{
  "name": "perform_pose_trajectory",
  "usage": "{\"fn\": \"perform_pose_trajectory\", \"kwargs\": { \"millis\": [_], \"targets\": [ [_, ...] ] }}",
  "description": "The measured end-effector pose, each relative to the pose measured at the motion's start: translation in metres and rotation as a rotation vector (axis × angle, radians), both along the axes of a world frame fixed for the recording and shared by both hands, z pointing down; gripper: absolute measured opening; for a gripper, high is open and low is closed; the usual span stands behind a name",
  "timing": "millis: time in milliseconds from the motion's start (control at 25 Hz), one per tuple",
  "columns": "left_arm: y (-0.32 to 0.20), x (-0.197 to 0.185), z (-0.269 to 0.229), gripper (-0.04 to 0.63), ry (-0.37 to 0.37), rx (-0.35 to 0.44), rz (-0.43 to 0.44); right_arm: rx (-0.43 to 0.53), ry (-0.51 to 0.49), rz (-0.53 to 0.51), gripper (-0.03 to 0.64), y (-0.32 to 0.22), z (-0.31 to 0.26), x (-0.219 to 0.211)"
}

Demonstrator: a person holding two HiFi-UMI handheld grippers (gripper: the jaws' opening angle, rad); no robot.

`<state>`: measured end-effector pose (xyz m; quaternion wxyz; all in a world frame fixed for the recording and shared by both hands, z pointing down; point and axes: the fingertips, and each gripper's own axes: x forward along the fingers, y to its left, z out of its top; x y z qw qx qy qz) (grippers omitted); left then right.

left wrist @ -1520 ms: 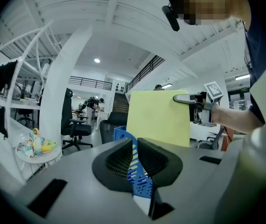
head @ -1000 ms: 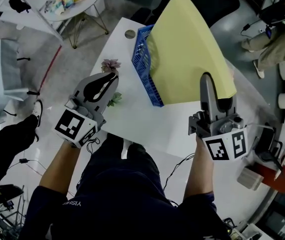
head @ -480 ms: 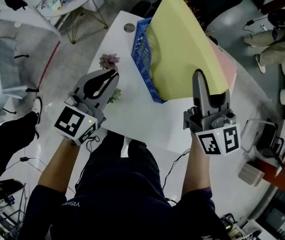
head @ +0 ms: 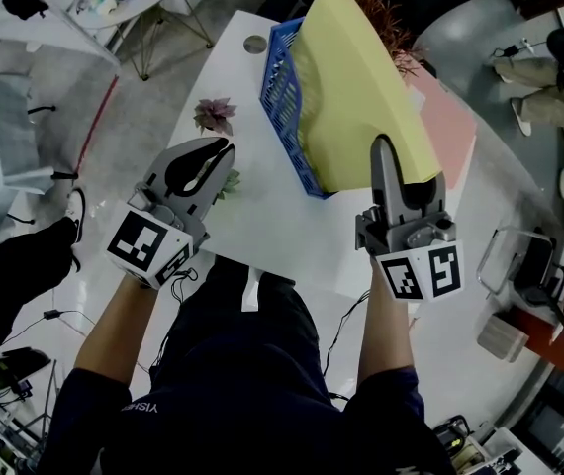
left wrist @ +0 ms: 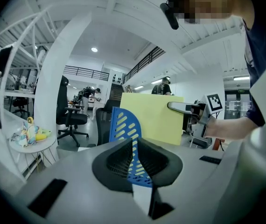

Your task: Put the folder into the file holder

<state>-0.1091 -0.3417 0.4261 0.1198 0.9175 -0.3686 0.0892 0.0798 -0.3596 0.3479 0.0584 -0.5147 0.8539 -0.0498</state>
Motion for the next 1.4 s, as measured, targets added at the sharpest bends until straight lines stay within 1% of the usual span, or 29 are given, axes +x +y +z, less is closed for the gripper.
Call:
{"fn": "perform_pose_trajectory", "kwargs": {
  "millis": [480, 880, 1400],
  "targets": [
    [0.005, 0.004, 0.021, 0.057, -0.013, -0.035, 0.006, -0.010, 0.020, 0.010, 0.150, 0.001, 0.027, -0.004],
    [0.009, 0.005, 0.029, 0.057, -0.009, -0.048, -0.002, -0.032, 0.035, 0.002, 0.155, 0.003, 0.041, -0.008],
    [0.016, 0.011, 0.030, 0.057, -0.004, -0.049, -0.010, -0.036, 0.064, -0.020, 0.170, 0.008, 0.048, -0.012]
  ]
}}
